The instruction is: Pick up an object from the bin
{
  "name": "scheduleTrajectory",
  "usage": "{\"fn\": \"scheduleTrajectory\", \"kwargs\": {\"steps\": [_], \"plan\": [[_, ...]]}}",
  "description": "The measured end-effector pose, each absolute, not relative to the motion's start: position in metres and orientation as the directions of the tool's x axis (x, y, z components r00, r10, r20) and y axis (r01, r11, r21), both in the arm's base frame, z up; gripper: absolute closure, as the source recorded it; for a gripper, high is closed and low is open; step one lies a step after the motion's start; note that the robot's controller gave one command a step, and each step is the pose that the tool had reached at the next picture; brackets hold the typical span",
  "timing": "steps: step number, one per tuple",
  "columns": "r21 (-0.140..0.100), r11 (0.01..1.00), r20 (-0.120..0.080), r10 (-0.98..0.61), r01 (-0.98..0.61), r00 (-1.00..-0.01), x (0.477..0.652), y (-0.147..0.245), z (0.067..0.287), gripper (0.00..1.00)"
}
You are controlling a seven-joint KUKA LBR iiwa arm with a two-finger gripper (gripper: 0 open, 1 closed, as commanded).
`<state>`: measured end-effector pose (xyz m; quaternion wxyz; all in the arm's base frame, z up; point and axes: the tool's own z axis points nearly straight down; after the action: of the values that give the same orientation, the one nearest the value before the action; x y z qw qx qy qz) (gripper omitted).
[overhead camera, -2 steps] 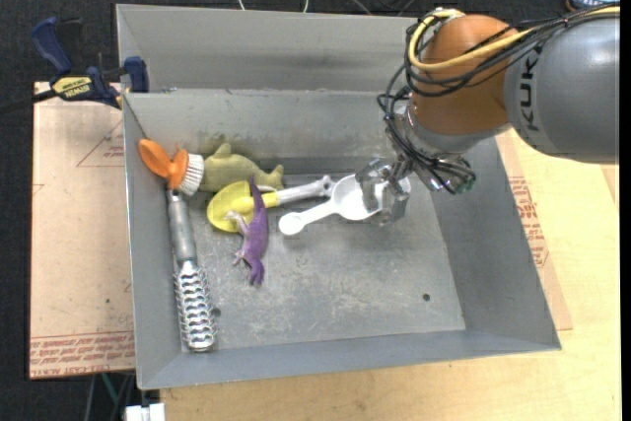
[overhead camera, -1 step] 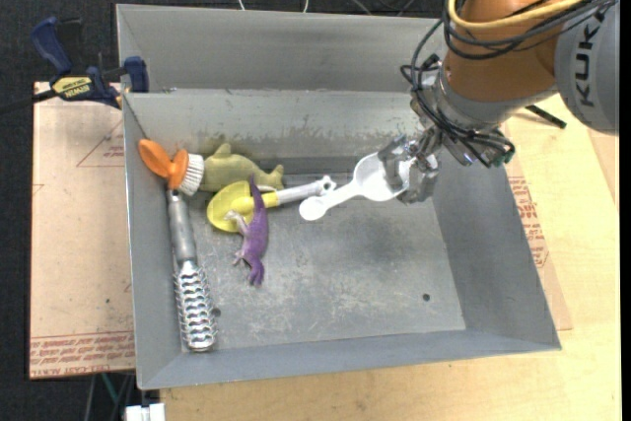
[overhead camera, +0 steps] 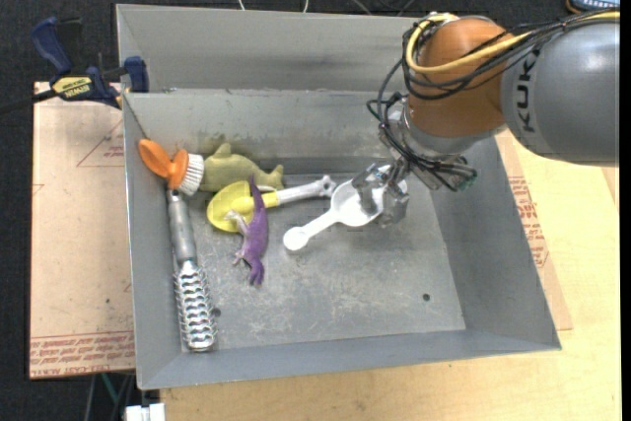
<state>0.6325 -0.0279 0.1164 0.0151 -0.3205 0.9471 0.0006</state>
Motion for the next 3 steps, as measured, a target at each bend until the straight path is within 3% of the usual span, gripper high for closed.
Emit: {"fn": "scheduleTrajectory", "kwargs": {"steps": [1,2,3], "plan": [[-0.005,0.785,-0.026,-0.619,-0.619,-0.785,0.631,-0.025,0.085,1.0],[-0.006,0.749,-0.023,-0.662,-0.662,-0.749,0.561,-0.077,0.076,1.0],[-0.005,0.783,-0.039,-0.622,-0.622,-0.782,0.62,-0.023,0.101,1.0]]}}
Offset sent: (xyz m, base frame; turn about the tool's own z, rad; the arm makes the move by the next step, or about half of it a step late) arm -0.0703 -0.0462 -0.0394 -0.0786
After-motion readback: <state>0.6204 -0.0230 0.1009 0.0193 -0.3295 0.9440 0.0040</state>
